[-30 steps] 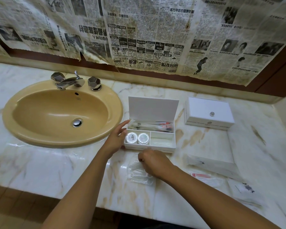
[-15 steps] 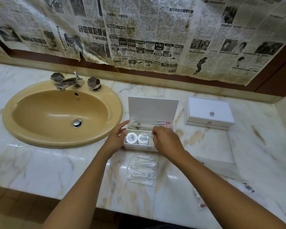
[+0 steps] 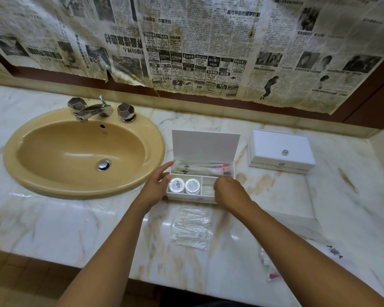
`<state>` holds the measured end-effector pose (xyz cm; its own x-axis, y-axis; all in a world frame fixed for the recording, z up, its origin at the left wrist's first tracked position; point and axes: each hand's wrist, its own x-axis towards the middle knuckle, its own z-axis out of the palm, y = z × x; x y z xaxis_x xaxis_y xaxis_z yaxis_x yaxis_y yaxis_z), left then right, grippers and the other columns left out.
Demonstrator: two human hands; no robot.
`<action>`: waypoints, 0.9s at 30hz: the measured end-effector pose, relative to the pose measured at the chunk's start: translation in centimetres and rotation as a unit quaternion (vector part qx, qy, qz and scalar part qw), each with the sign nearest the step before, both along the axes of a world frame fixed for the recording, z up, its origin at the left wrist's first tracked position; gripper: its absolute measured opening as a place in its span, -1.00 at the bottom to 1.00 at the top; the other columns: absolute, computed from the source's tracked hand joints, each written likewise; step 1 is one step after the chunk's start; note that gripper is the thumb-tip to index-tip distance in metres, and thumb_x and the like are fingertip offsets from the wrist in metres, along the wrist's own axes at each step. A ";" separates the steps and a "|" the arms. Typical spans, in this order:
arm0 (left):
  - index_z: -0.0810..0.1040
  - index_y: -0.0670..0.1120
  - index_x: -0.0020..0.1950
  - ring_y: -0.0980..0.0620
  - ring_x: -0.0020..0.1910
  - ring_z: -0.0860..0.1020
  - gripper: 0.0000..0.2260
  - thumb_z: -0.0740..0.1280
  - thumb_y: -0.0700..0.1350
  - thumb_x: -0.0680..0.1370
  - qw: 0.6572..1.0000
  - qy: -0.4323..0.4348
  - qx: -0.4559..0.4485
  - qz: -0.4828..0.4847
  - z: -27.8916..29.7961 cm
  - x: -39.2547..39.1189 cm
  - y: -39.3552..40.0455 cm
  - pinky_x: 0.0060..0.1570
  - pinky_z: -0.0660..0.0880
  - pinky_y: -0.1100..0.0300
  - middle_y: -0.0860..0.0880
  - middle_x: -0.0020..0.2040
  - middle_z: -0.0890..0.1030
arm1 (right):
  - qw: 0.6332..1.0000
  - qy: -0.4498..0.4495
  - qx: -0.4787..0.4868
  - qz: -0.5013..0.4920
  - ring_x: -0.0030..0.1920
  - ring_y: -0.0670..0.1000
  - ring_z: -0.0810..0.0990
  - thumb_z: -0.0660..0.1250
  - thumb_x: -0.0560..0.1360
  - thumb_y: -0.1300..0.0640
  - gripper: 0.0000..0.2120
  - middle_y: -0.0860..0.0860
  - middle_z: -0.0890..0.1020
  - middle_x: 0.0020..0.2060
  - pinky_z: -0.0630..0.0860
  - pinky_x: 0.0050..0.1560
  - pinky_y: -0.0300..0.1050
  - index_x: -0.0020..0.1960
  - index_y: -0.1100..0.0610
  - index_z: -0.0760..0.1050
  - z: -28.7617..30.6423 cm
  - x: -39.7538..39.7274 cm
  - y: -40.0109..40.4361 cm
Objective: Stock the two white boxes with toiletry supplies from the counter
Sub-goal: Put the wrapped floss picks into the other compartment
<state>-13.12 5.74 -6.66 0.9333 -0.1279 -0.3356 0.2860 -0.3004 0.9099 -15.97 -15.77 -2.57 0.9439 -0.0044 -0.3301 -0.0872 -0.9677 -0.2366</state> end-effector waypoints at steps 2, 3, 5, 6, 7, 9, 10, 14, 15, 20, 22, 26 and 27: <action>0.35 0.27 0.43 0.11 0.30 0.41 -0.64 0.12 -0.09 0.68 1.000 0.001 0.000 0.000 0.0 0.0 0.0 0.10 0.30 0.18 0.00 0.28 0.49 | 1.000 0.004 0.009 -0.003 -0.29 0.11 0.45 0.17 0.43 0.40 -0.82 0.03 0.39 -0.40 0.29 -0.38 -0.20 -0.27 0.19 0.41 -0.3 0.1 0.0; 0.35 0.27 0.43 0.11 0.30 0.42 -0.63 0.12 -0.09 0.68 1.000 0.000 0.000 0.000 0.0 0.1 0.0 0.09 0.31 0.18 0.00 0.28 0.49 | 1.000 0.001 0.018 -0.003 -0.29 0.12 0.45 0.16 0.43 0.38 -0.81 0.04 0.39 -0.41 0.23 -0.43 -0.20 -0.31 0.18 0.37 -0.5 0.1 -0.1; 0.35 0.26 0.43 0.11 0.29 0.42 -0.63 0.12 -0.09 0.68 1.000 0.000 0.000 -0.001 -0.1 0.1 0.0 0.06 0.33 0.19 -0.01 0.28 0.50 | 0.999 -0.012 0.044 0.003 -0.27 0.13 0.45 0.15 0.47 0.31 -0.76 0.04 0.41 -0.39 0.21 -0.44 -0.17 -0.36 0.15 0.33 -0.9 0.0 -0.1; 0.35 0.26 0.43 0.11 0.29 0.43 -0.63 0.12 -0.09 0.68 1.000 -0.001 0.000 -0.001 -0.1 0.1 0.1 0.04 0.34 0.20 -0.01 0.28 0.50 | 0.998 -0.019 0.055 0.006 -0.23 0.13 0.48 0.15 0.51 0.24 -0.76 0.03 0.46 -0.36 0.26 -0.40 -0.16 -0.33 0.13 0.37 -0.9 -0.1 -0.1; 0.36 0.26 0.43 0.12 0.29 0.43 -0.64 0.12 -0.09 0.68 1.000 -0.002 0.001 -0.002 -0.1 0.1 0.1 0.01 0.36 0.24 -0.01 0.28 0.51 | 0.997 -0.032 0.067 0.011 -0.16 0.13 0.53 0.15 0.56 0.17 -0.77 0.04 0.53 -0.28 0.33 -0.31 -0.14 -0.25 0.13 0.46 -0.9 -0.3 0.1; 0.36 0.27 0.43 0.13 0.27 0.44 -0.64 0.12 -0.08 0.68 1.000 -0.003 -0.002 -0.002 -0.1 0.1 0.1 -0.01 0.38 0.32 -0.01 0.27 0.52 | 0.992 -0.091 0.088 0.015 -0.04 0.11 0.58 0.17 0.59 0.09 -0.79 0.05 0.62 -0.06 0.44 -0.13 -0.11 0.02 0.13 0.56 -0.8 -0.7 0.3; 0.36 0.27 0.42 0.13 0.27 0.45 -0.64 0.13 -0.08 0.68 1.000 -0.003 -0.003 -0.001 -0.2 0.1 0.1 0.00 0.38 0.33 -0.01 0.27 0.52 | 0.986 -0.136 0.099 0.014 -0.03 0.10 0.59 0.20 0.58 0.08 -0.78 0.04 0.62 -0.01 0.47 -0.09 -0.09 0.10 0.13 0.56 -0.7 -0.9 0.4; 0.37 0.29 0.41 0.10 0.30 0.46 -0.64 0.14 -0.07 0.68 1.000 -0.009 -0.010 -0.007 -0.5 0.2 0.2 0.06 0.38 0.27 -0.02 0.27 0.54 | 0.947 -0.272 0.156 0.078 -0.25 0.07 0.58 0.37 0.46 0.16 -0.91 0.03 0.60 -0.24 0.50 -0.25 -0.12 -0.07 0.16 0.59 -0.8 -2.3 1.6; 0.37 0.30 0.40 0.11 0.29 0.46 -0.64 0.14 -0.07 0.68 1.000 -0.010 -0.011 -0.007 -0.6 0.2 0.2 0.06 0.38 0.28 -0.02 0.26 0.54 | 0.944 -0.270 0.160 0.098 -0.27 0.08 0.57 0.38 0.45 0.16 -0.94 0.03 0.58 -0.28 0.49 -0.28 -0.13 -0.12 0.16 0.58 -0.9 -2.6 1.9; 0.38 0.29 0.40 0.14 0.23 0.48 -0.64 0.14 -0.07 0.68 1.000 -0.010 -0.009 -0.003 -0.5 0.2 0.2 0.00 0.38 0.34 -0.01 0.24 0.54 | 0.968 -0.115 0.119 0.188 -0.01 0.10 0.56 0.31 0.51 0.02 -0.80 0.04 0.62 -0.05 0.45 -0.03 -0.07 0.01 0.11 0.59 -1.9 -4.4 3.3; 0.37 0.29 0.40 0.12 0.25 0.48 -0.65 0.15 -0.06 0.67 1.000 -0.011 -0.010 -0.007 -0.6 0.2 0.3 0.00 0.38 0.32 -0.01 0.25 0.54 | 0.969 -0.059 0.083 0.226 0.08 0.10 0.54 0.32 0.49 -0.01 -0.75 0.04 0.61 0.04 0.40 0.02 -0.08 0.09 0.09 0.57 -2.4 -5.0 3.8; 0.37 0.28 0.41 0.12 0.31 0.44 -0.64 0.14 -0.07 0.68 1.000 -0.010 -0.012 -0.006 -0.6 0.2 0.3 -0.01 0.37 0.32 -0.02 0.29 0.52 | 0.961 0.014 0.038 0.275 0.08 0.14 0.51 0.34 0.44 0.08 -0.73 0.07 0.55 0.08 0.34 -0.04 -0.08 0.13 0.11 0.54 -3.2 -5.9 4.1; 0.37 0.29 0.41 0.12 0.30 0.44 -0.64 0.14 -0.06 0.68 1.000 -0.009 -0.012 -0.005 -0.6 0.2 0.2 -0.01 0.37 0.32 -0.02 0.29 0.52 | 0.960 0.023 0.032 0.279 0.07 0.15 0.51 0.33 0.44 0.12 -0.74 0.09 0.55 0.08 0.33 -0.07 -0.08 0.11 0.13 0.54 -3.3 -6.0 4.1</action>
<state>-12.88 5.97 -7.24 0.9375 -0.1449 -0.3163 0.2676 -0.2805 0.9218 -21.94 -11.67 -5.84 0.7780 0.5189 -0.3541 0.4282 -0.8505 -0.3056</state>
